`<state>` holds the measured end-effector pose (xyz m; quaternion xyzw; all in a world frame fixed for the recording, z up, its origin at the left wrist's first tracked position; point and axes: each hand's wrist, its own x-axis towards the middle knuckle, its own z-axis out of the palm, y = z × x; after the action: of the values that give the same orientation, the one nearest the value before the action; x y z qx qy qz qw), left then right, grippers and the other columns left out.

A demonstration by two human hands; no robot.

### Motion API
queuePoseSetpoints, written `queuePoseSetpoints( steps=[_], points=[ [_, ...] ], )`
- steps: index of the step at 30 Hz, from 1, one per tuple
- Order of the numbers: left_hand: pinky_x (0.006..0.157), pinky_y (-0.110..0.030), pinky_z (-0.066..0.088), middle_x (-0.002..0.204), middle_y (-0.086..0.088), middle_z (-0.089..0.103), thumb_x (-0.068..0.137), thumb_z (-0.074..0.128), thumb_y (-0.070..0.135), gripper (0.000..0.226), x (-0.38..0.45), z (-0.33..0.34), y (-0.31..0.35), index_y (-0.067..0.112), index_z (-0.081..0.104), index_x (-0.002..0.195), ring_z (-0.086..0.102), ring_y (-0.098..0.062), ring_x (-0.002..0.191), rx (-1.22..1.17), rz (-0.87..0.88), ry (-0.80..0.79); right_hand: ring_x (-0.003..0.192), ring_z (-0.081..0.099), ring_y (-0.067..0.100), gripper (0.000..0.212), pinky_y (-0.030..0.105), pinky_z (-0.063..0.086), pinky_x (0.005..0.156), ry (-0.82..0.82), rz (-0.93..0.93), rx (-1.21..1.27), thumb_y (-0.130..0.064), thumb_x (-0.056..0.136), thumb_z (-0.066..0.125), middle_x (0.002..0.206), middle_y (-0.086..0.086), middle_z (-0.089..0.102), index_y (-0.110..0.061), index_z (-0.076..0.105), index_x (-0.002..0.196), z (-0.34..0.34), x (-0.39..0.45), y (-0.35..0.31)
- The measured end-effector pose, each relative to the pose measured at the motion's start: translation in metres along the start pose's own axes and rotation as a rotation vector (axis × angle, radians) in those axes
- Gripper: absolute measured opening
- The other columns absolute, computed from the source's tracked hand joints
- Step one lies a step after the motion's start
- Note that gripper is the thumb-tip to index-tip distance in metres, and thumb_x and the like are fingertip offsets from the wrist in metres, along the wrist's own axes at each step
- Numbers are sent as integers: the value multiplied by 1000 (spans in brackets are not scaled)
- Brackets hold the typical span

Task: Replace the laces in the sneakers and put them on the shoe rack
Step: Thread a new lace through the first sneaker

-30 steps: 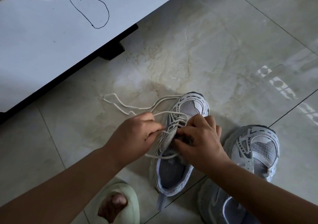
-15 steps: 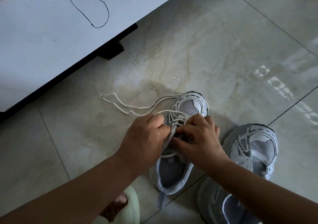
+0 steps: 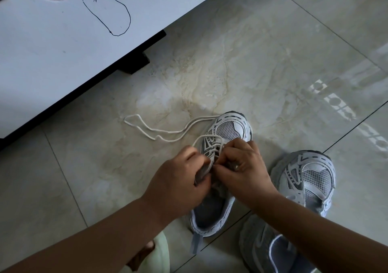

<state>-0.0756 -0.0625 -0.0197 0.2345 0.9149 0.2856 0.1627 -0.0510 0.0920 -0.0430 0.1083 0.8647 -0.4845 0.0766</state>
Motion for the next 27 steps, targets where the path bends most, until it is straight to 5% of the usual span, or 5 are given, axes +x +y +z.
queuePoseSetpoints(
  steps=[3,8,12,17,27],
  points=[
    [51,-30,49,90,2,53,75,47,35,26,0,3,2,16,60,85,58,-15,60,28,-39,27,85,47,16,16,43,43,72,20,-48,63,-20,64,61,76,-12,54,-16,49,54,-8,-4,0],
    [46,-23,42,80,3,55,73,45,36,25,1,4,3,17,56,85,55,-12,53,23,-55,81,69,58,2,16,13,40,57,142,5,325,-13,61,59,81,-4,66,-10,48,51,-33,-13,2],
    [45,-23,40,66,5,53,77,52,44,26,5,7,-1,19,52,77,53,-17,51,39,-1,122,50,60,14,15,19,44,47,-202,54,755,13,66,52,84,16,70,3,45,58,-31,-16,-18],
    [43,-21,31,60,3,50,78,51,39,23,9,7,-5,18,45,70,49,-20,44,108,27,160,43,46,5,17,21,37,43,-78,5,322,-2,82,58,54,4,57,-10,49,69,-36,-7,-10],
    [39,-21,32,57,1,45,74,46,28,16,11,8,-7,14,43,66,44,-26,40,140,70,183,60,60,7,9,17,45,53,-92,-194,24,-19,80,57,60,-12,61,-16,65,85,-49,-11,11]
  ],
)
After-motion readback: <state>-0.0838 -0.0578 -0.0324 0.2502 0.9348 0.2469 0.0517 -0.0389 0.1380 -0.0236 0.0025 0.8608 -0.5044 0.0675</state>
